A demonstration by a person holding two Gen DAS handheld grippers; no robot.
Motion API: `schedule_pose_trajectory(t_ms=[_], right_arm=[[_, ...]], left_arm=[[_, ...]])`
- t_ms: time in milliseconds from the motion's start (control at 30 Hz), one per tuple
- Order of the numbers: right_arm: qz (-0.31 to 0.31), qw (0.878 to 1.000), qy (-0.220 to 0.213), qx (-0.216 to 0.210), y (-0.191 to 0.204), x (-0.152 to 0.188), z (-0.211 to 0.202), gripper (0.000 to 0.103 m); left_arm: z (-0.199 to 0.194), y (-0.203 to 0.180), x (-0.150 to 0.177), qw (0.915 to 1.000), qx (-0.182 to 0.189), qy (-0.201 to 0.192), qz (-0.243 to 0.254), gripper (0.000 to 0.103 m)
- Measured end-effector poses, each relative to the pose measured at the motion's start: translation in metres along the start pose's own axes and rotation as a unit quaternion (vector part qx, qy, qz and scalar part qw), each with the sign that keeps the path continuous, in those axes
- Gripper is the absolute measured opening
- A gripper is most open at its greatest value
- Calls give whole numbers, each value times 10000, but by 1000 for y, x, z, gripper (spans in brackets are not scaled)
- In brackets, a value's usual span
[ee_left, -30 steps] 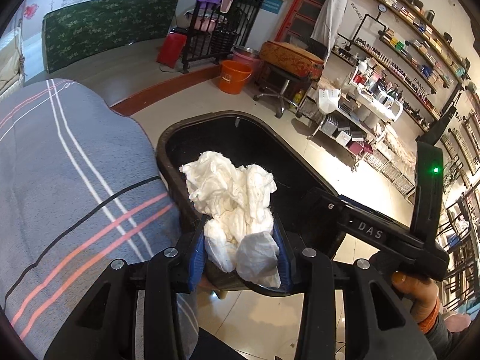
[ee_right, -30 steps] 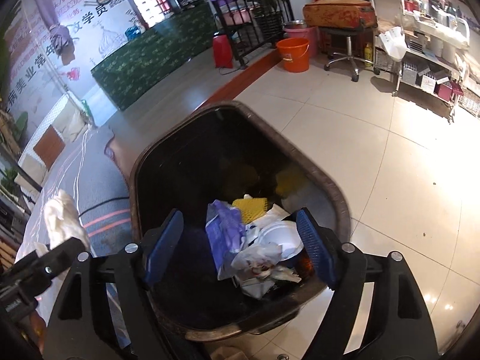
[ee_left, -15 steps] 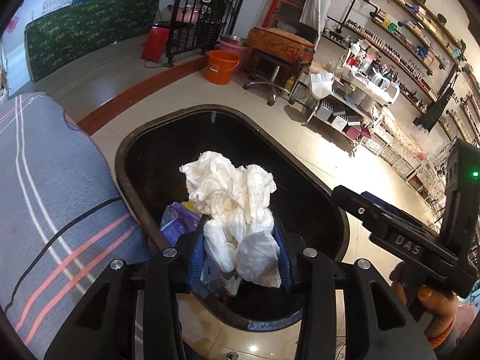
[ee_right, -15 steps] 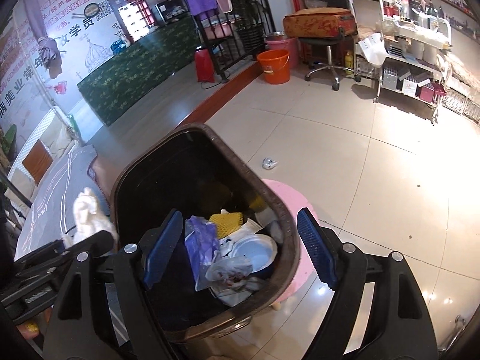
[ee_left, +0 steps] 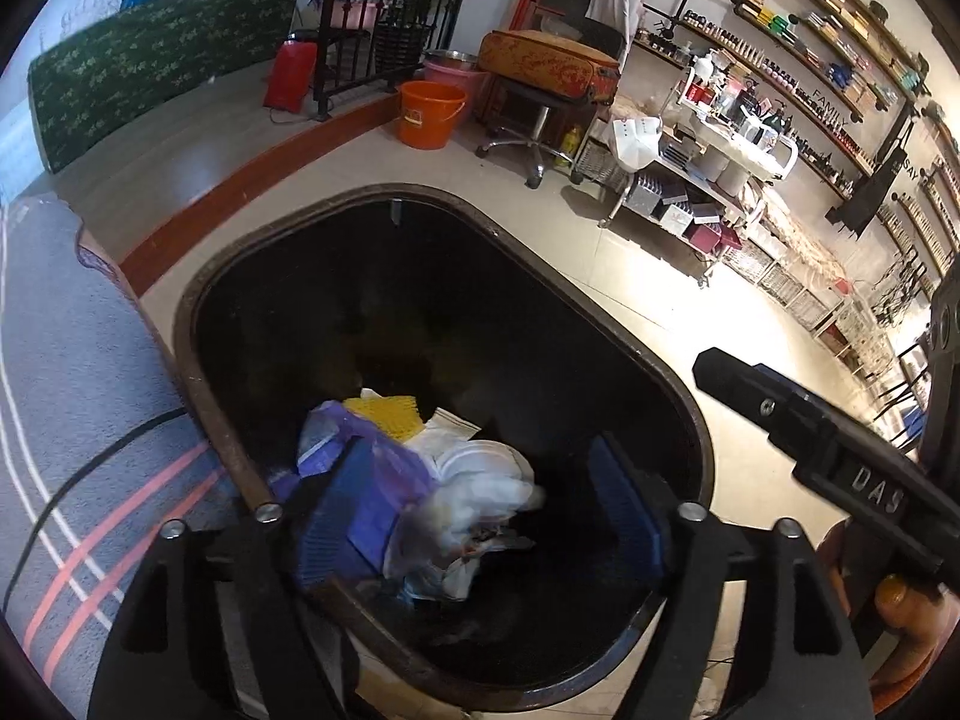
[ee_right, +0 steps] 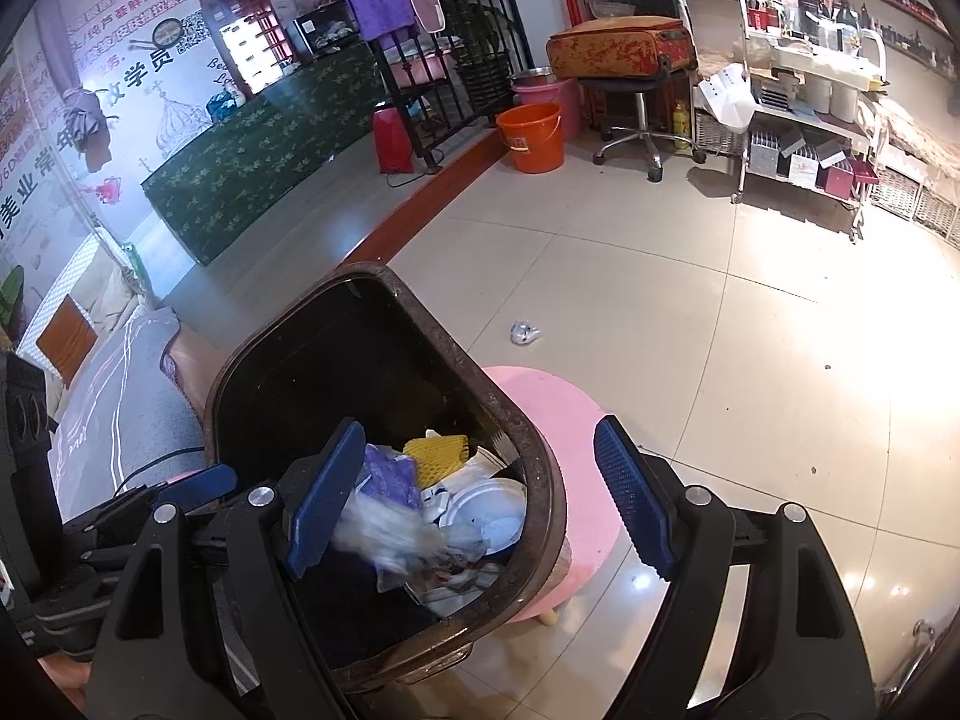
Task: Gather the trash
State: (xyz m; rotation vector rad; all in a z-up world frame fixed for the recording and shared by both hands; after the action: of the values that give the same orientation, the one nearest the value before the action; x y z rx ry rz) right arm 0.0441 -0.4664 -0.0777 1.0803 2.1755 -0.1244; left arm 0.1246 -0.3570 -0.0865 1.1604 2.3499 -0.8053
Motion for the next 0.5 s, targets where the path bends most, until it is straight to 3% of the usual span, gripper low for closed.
schedule_pose_trajectory(t_ms=[333, 500], right_arm=[[-151, 9997, -206, 3, 22, 7, -17, 90], [-360, 9965, -740, 175, 45, 16, -42, 97]], left_arm=[[-55, 15, 27, 9981, -234, -503, -256, 95], [-94, 26, 42, 9929, -763, -900, -148, 97]])
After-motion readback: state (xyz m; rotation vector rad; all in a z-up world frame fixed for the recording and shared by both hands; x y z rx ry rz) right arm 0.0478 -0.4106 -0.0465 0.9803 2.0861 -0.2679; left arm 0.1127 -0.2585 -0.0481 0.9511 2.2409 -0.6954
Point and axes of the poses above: each gripper's, at about its wrist camera, not at the fingertips, and z roughly the way its jaws point, y to its left, x to its underside, the point moved 1 cm from there along z, roughly the way its jaws point, and after that the axes turned 6 degrees about x, right-handed, at the moved point
